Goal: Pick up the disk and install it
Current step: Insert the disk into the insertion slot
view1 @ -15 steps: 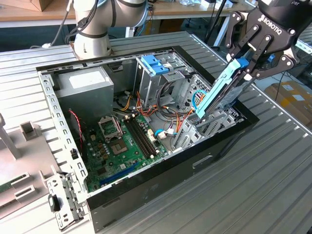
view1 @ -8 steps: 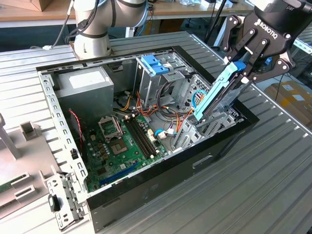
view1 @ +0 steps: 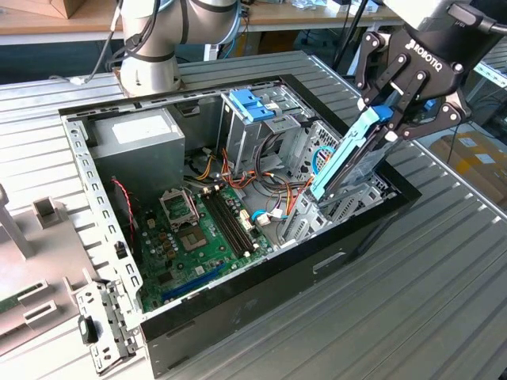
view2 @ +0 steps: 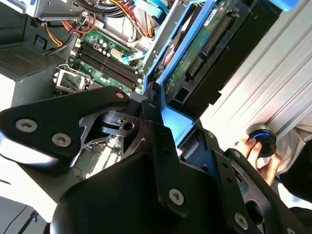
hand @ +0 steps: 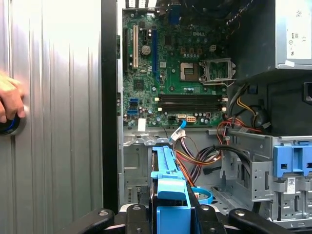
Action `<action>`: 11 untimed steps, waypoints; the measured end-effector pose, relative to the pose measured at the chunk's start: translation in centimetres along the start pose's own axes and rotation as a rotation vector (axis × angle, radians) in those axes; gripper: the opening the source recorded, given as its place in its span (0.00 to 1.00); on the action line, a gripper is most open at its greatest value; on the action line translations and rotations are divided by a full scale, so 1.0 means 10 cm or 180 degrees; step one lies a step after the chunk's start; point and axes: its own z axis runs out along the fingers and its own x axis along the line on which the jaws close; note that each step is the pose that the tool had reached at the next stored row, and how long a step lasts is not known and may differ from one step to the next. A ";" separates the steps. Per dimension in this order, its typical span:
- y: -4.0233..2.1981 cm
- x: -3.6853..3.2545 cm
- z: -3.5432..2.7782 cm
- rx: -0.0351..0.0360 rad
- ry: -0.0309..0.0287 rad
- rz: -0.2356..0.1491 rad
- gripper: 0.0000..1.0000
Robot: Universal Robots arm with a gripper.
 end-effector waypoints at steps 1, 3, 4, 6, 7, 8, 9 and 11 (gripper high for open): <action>0.000 -0.001 0.008 0.0000 0.0000 0.0000 0.37; 0.001 -0.008 0.025 0.0000 0.0000 0.0000 0.37; 0.001 -0.014 0.034 0.0000 0.0000 -0.0001 0.37; 0.001 -0.024 0.048 0.0000 0.0000 -0.0001 0.37; 0.001 -0.029 0.055 0.0000 0.0000 -0.0001 0.37; 0.001 -0.033 0.061 0.0000 0.0000 -0.0001 0.37; 0.001 -0.036 0.068 0.0000 0.0000 -0.0001 0.37; 0.001 -0.036 0.089 0.0000 -0.0001 -0.0001 0.37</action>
